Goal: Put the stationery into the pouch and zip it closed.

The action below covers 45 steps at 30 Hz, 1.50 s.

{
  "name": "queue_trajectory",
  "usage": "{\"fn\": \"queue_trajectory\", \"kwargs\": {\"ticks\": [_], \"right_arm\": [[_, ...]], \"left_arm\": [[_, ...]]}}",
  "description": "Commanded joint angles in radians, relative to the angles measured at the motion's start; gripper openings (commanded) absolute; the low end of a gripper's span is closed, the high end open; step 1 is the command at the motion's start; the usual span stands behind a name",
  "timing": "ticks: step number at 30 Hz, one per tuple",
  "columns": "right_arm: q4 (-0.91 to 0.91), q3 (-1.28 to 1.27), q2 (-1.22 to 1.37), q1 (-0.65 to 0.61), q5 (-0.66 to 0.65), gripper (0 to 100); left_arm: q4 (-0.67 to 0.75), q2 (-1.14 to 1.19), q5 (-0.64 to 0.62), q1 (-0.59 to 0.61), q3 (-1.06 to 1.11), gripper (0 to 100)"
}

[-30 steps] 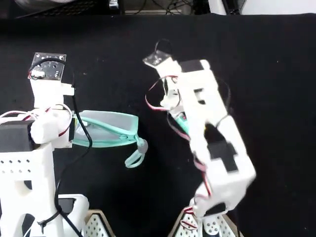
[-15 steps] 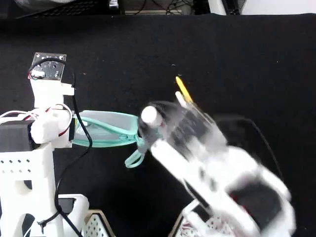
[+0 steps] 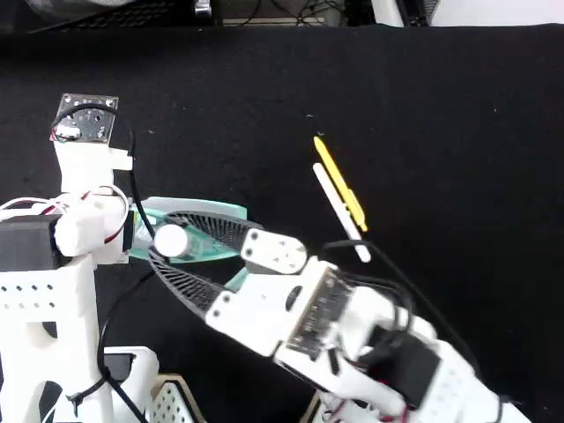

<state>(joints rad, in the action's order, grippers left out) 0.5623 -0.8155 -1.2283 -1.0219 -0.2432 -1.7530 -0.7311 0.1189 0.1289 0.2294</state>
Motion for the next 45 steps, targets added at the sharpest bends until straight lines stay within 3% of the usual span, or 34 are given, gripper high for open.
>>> {"fn": "queue_trajectory", "kwargs": {"ticks": [1, 6, 8, 11, 17, 22, 25, 28, 31, 34, 39, 45], "right_arm": [[-0.172, -0.124, -0.01, -0.011, 0.005, 1.2], [-0.391, -0.323, -0.01, 0.068, 0.005, 1.2], [-0.4, -0.354, -0.012, 0.101, 0.005, 1.2], [-0.284, -0.323, -0.013, 0.118, 0.011, 3.7], [0.129, -0.005, -0.012, 0.092, 0.014, 22.2], [0.316, 0.278, -0.012, 0.121, 0.011, 18.1], [0.387, 0.383, -0.013, 0.239, 0.008, 15.5], [0.45, 0.387, -0.012, 0.474, 0.008, 15.2], [0.479, 0.254, 0.021, 0.718, 0.012, 15.3], [0.434, 0.079, 0.131, 0.876, 0.014, 15.5], [0.315, -0.042, 0.45, 0.95, 0.014, 15.5], [0.261, 0.142, 0.829, 0.947, 0.005, 15.2]], "left_arm": [[-0.005, -0.008, -0.014, -0.012, -0.01, 3], [-0.005, -0.008, -0.014, -0.01, -0.01, 3], [-0.005, -0.008, -0.014, -0.01, -0.01, 3], [-0.005, -0.008, -0.014, -0.01, -0.01, 3], [-0.005, -0.008, -0.014, -0.01, -0.01, 3], [-0.005, -0.008, -0.014, -0.01, -0.01, 3], [-0.005, -0.008, -0.014, -0.01, -0.01, 3], [-0.005, -0.008, -0.014, -0.01, -0.01, 3], [-0.005, -0.008, -0.014, -0.01, -0.01, 3], [-0.005, -0.008, -0.014, -0.01, -0.01, 3], [-0.005, -0.008, -0.014, -0.018, -0.01, 3], [-0.005, -0.008, -0.014, -0.01, -0.01, 3]]}}
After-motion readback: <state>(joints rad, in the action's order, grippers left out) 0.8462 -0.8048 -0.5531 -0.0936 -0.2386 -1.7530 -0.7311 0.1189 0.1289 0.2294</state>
